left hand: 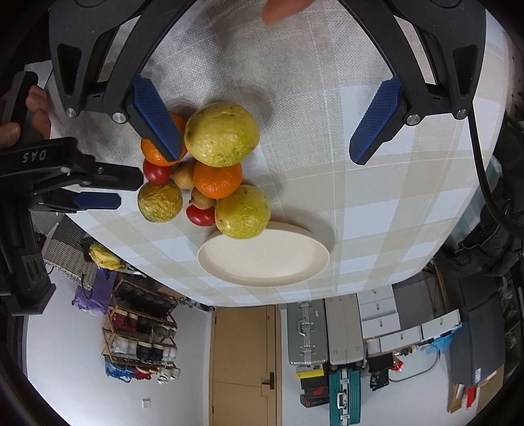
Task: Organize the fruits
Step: 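Close the right gripper on the green mottled fruit while the left grips a yellow fruit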
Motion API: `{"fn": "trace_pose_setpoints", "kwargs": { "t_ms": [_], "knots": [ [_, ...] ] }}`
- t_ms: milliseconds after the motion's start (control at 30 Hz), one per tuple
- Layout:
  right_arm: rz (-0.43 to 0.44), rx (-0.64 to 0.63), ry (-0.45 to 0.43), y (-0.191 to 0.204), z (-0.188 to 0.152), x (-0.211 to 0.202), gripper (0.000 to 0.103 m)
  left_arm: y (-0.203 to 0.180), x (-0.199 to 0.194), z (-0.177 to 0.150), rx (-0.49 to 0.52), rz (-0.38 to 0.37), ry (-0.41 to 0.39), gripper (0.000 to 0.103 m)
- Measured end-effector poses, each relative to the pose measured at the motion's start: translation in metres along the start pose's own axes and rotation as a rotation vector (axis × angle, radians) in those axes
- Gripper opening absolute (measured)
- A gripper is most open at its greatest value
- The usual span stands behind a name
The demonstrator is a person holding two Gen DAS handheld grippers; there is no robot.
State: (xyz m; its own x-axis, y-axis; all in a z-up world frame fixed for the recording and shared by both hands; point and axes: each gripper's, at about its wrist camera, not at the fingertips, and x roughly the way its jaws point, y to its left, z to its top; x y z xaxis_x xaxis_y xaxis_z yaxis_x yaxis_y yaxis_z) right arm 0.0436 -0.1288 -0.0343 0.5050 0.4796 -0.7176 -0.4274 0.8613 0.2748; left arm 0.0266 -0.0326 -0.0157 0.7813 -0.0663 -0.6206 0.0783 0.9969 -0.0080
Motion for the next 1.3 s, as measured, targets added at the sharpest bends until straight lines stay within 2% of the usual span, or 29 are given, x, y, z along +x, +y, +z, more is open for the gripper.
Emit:
{"fn": "trace_pose_setpoints", "kwargs": {
  "t_ms": [167,333,400,667,733,800,967,1300],
  "knots": [
    [0.014,0.024,0.003,0.001,0.003,0.006,0.079,0.0,0.01,0.0,0.0,-0.016,0.032,0.097],
    [0.069,0.075,0.03,0.001,0.01,0.016,0.064,-0.002,0.014,0.0,0.002,-0.038,0.059,0.094],
    [0.083,0.091,0.049,0.002,0.011,0.02,0.056,-0.003,0.016,0.0,0.001,-0.058,0.076,0.089],
    [0.117,0.143,0.051,-0.001,0.016,0.027,0.053,-0.002,0.022,-0.001,-0.032,-0.136,0.111,0.071],
    [0.118,0.15,0.051,-0.002,0.017,0.028,0.052,-0.002,0.022,0.0,-0.037,-0.163,0.117,0.064],
    [0.12,0.161,0.045,-0.002,0.018,0.028,0.05,-0.002,0.022,0.0,-0.041,-0.2,0.123,0.051],
    [0.15,0.217,0.041,-0.012,0.02,0.03,0.047,-0.003,0.019,-0.001,-0.035,-0.205,0.119,0.05],
    [0.208,0.242,0.035,-0.019,0.014,0.024,0.045,-0.001,0.014,-0.002,-0.027,-0.21,0.105,0.05]
  ]
}}
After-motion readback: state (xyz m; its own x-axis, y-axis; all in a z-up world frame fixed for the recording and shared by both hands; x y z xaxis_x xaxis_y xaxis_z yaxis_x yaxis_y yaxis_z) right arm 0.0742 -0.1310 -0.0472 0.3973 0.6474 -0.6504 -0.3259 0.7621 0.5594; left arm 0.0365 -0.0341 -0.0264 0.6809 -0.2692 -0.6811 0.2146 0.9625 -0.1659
